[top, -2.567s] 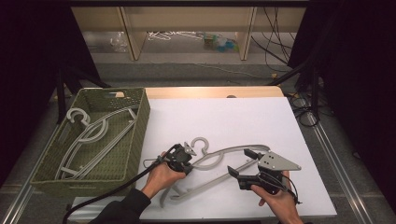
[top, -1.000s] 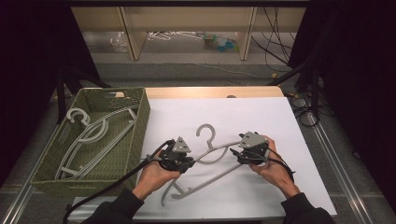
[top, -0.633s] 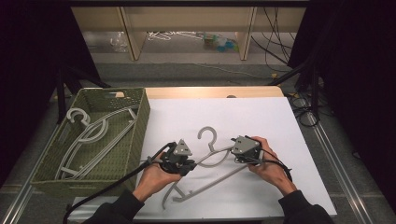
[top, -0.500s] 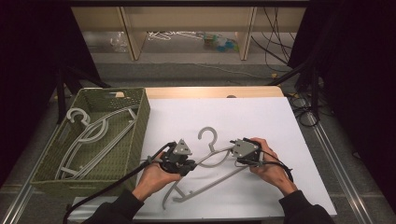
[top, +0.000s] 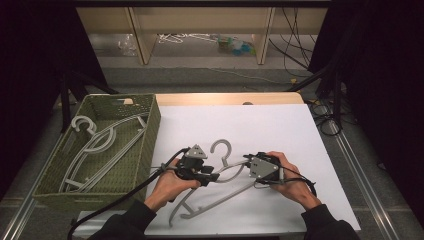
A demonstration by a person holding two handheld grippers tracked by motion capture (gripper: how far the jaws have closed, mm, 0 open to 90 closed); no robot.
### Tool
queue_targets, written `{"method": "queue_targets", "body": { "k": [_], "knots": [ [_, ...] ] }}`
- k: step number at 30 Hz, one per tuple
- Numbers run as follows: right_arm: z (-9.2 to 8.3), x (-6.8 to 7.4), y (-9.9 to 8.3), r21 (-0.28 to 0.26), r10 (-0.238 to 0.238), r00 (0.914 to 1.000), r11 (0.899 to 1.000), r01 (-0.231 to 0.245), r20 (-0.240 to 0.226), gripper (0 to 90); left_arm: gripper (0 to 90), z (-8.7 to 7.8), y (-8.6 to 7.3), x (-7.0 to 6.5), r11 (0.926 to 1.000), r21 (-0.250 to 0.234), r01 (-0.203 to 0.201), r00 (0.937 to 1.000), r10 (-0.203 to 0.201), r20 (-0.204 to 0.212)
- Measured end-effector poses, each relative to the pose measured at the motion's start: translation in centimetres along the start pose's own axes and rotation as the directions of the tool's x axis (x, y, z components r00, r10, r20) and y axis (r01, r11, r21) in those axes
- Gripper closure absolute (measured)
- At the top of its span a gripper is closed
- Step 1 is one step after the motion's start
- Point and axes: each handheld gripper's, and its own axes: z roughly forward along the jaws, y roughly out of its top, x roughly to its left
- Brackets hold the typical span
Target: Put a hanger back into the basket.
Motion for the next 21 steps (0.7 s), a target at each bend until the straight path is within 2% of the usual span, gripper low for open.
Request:
{"method": "queue_targets", "body": {
  "k": [2,5,6,7,8,9,10,11,12,13,14,15,16,17,18,19,21],
  "knots": [
    [-0.1,0.3,0.1,-0.005,0.026,0.9996,1.000,-0.026,-0.011,75.4,63.2,0.0,0.0,0.1,1.0000,-0.001,0.001,0.9999,-0.001,0.013],
    [-0.1,0.1,0.2,-0.019,0.005,1.0000,1.000,-0.005,0.003,75.3,64.1,0.1,0.1,-0.1,1.0000,-0.006,0.006,0.9997,-0.006,0.024],
    [-0.2,0.1,0.3,-0.008,-0.006,1.0000,1.000,0.006,0.006,75.3,64.3,0.2,0.2,-0.1,1.0000,0.000,-0.006,0.9996,0.006,0.027],
    [-0.2,-0.2,0.3,-0.014,-0.059,0.9982,0.998,0.059,0.004,75.3,64.5,0.2,0.3,-0.3,0.9998,0.009,-0.016,0.9996,0.016,0.025],
    [-0.2,-0.2,0.3,-0.014,-0.060,0.9981,0.998,0.061,0.007,75.3,64.5,0.4,0.6,-0.5,0.9985,0.026,-0.048,0.9985,0.048,0.027],
    [-0.3,-0.2,0.4,-0.018,-0.081,0.9967,0.997,0.081,0.008,75.3,65.5,0.5,0.8,-0.9,0.9977,0.025,-0.064,0.9977,0.063,0.024],
    [-0.3,-0.1,0.5,-0.019,-0.067,0.9977,0.998,0.067,0.010,75.3,67.8,0.7,1.1,-1.4,0.9969,0.020,-0.076,0.9964,0.075,0.039],
    [-0.4,0.0,0.6,-0.015,-0.047,0.9989,0.999,0.047,0.007,75.3,69.2,0.8,1.3,-1.6,0.9969,0.026,-0.075,0.9966,0.074,0.035],
    [-0.4,0.0,0.6,-0.015,-0.056,0.9984,0.998,0.056,0.005,75.0,70.6,0.9,1.4,-1.8,0.9960,0.030,-0.084,0.9964,0.083,0.018],
    [-0.4,-0.1,0.6,-0.024,-0.076,0.9970,0.997,0.077,0.009,74.9,73.3,1.0,1.3,-1.7,0.9972,0.018,-0.073,0.9972,0.072,0.020],
    [-0.5,-0.1,0.5,-0.020,-0.065,0.9978,0.998,0.065,0.011,74.8,75.6,1.0,1.2,-1.5,0.9988,0.019,-0.044,0.9985,0.044,0.033],
    [-0.5,-0.1,0.5,-0.019,-0.070,0.9975,0.997,0.070,0.012,74.7,78.2,1.1,1.1,-1.4,0.9985,0.015,-0.053,0.9983,0.053,0.025],
    [-0.5,-0.1,0.5,-0.020,-0.071,0.9974,0.997,0.071,0.010,74.7,78.5,1.0,1.0,-1.4,0.9989,0.018,-0.043,0.9988,0.043,0.022],
    [-0.5,-0.1,0.5,-0.019,-0.071,0.9975,0.997,0.071,0.007,74.7,78.7,1.0,1.1,-1.4,0.9985,0.024,-0.050,0.9987,0.049,0.014],
    [-0.5,0.0,0.6,-0.019,-0.057,0.9984,0.998,0.057,0.002,74.7,78.8,1.0,1.1,-1.6,0.9988,0.016,-0.047,0.9988,0.047,0.011],
    [-0.4,-0.1,0.6,-0.020,-0.073,0.9973,0.997,0.073,0.007,74.6,78.9,1.0,1.1,-1.6,0.9982,0.021,-0.056,0.9984,0.056,0.004],
    [-0.4,-0.1,0.6,-0.019,-0.070,0.9975,0.997,0.070,0.007,73.6,79.1,0.9,1.1,-1.8,0.9976,0.022,-0.065,0.9979,0.065,0.001]
  ]
}}
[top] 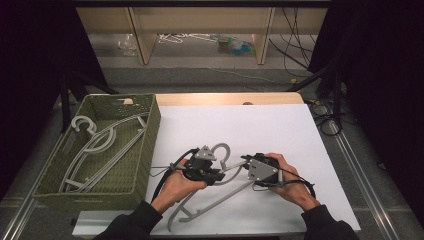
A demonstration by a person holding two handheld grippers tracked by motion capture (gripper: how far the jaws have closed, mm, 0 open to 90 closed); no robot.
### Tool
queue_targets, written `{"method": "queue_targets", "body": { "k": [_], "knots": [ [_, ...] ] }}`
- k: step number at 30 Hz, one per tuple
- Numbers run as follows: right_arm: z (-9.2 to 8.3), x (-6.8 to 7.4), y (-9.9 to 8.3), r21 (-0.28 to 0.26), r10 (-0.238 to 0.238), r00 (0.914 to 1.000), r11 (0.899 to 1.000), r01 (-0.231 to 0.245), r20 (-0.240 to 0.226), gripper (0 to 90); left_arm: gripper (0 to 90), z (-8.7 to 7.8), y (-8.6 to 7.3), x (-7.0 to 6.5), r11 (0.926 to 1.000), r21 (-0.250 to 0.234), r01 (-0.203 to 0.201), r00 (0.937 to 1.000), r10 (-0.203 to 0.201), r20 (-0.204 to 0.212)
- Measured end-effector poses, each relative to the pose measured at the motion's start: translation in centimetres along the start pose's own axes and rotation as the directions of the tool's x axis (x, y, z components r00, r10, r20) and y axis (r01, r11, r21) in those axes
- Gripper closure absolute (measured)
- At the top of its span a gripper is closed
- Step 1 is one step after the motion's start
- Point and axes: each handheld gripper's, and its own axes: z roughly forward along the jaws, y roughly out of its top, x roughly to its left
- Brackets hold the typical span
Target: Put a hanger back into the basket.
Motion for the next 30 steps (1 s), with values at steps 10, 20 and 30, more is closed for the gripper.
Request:
{"method": "queue_targets", "body": {
  "k": [10,20,30],
  "knots": [
    [-1.0,0.4,0.7,-0.037,0.315,0.9475,0.949,-0.313,0.054,39.4,79.2,-1.5,-0.5,0.2,0.9990,-0.027,0.036,0.9993,-0.036,-0.010],
    [-3.6,0.9,1.5,-0.125,0.468,0.8797,0.881,-0.456,0.085,25.4,79.2,-5.0,-0.7,1.6,0.9884,-0.110,0.105,0.9928,-0.110,-0.046],
    [-6.5,1.6,0.8,-0.207,0.665,0.7469,0.729,-0.652,-0.011,21.0,79.1,-8.5,-0.5,1.6,0.9633,-0.202,0.177,0.9829,-0.184,-0.015]
  ]
}}
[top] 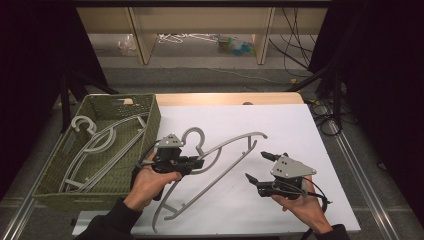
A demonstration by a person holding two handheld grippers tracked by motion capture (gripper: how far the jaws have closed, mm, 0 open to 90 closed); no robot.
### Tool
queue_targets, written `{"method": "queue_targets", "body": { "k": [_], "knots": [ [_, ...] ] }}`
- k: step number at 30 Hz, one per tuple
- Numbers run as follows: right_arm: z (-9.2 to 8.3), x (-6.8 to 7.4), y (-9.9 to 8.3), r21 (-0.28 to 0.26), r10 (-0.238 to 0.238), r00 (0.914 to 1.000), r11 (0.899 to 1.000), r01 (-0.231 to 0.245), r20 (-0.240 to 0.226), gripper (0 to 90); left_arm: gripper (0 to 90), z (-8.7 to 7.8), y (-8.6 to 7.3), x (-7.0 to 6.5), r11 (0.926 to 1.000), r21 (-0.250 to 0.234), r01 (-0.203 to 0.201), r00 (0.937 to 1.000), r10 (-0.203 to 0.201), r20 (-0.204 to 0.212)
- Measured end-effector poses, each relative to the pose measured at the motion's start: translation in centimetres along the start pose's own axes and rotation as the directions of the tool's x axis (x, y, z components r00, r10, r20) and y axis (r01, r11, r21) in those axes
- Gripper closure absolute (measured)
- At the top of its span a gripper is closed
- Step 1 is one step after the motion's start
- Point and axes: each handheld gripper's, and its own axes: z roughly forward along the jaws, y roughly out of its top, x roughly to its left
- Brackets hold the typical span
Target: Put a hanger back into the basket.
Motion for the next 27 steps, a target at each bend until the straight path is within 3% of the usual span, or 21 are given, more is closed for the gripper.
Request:
{"method": "queue_targets", "body": {
  "k": [4,9,16,18,27],
  "knots": [
    [-0.5,0.2,-0.1,-0.003,0.050,0.9987,0.999,-0.050,-0.004,21.0,79.1,-1.7,0.1,0.0,0.9990,-0.039,0.023,0.9997,-0.023,0.009],
    [-1.1,0.5,-0.1,-0.011,0.077,0.9970,0.997,-0.078,-0.008,21.1,79.1,-3.6,0.3,0.1,0.9955,-0.084,0.043,0.9988,-0.041,0.028],
    [-1.2,0.6,-0.1,-0.004,0.072,0.9972,0.997,-0.073,-0.017,21.1,79.1,-6.2,0.6,-0.1,0.9916,-0.119,0.051,0.9983,-0.047,0.033],
    [-1.1,0.7,-0.2,0.001,0.069,0.9974,0.998,-0.069,-0.020,21.1,79.1,-6.9,0.7,0.2,0.9902,-0.120,0.072,0.9971,-0.068,0.034],
    [-0.9,0.7,-0.2,0.007,0.057,0.9982,0.998,-0.057,-0.017,21.0,79.1,-11.0,2.1,1.5,0.9875,-0.145,0.063,0.9979,-0.064,-0.004]
  ]
}}
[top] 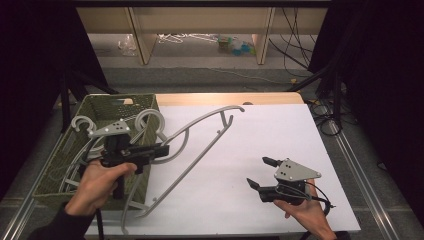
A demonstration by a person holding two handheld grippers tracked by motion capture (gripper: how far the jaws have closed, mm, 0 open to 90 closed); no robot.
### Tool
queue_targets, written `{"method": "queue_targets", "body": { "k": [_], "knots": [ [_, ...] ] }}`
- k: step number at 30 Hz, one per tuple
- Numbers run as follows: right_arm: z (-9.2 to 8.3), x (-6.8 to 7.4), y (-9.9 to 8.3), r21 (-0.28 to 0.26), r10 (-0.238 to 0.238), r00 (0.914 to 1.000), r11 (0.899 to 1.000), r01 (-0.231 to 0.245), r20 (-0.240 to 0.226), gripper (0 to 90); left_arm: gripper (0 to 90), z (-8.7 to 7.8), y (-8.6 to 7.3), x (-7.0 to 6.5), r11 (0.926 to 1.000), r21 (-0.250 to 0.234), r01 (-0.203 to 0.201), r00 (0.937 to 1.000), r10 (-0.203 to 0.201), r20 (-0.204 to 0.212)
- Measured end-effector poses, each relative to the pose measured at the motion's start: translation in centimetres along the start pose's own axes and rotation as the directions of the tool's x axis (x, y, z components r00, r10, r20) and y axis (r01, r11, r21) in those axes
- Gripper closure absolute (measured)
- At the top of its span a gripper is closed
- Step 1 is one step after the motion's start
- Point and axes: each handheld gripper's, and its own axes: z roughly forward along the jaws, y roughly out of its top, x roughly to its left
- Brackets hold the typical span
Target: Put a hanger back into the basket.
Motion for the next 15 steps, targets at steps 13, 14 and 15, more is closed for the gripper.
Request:
{"method": "queue_targets", "body": {
  "k": [13,14,15],
  "knots": [
    [0.1,0.0,0.0,0.009,0.003,1.0000,1.000,-0.003,-0.007,20.1,79.1,-5.7,3.1,5.0,0.9978,-0.066,-0.012,0.9838,0.000,-0.179],
    [0.2,0.0,-0.1,0.004,0.002,1.0000,1.000,-0.002,-0.002,20.1,79.1,-5.8,3.2,5.4,0.9980,-0.062,-0.013,0.9818,0.001,-0.190],
    [0.2,0.0,-0.1,0.009,0.003,1.0000,1.000,-0.003,-0.004,20.1,79.0,-5.9,3.2,5.8,0.9981,-0.060,-0.014,0.9802,0.002,-0.198]
  ]
}}
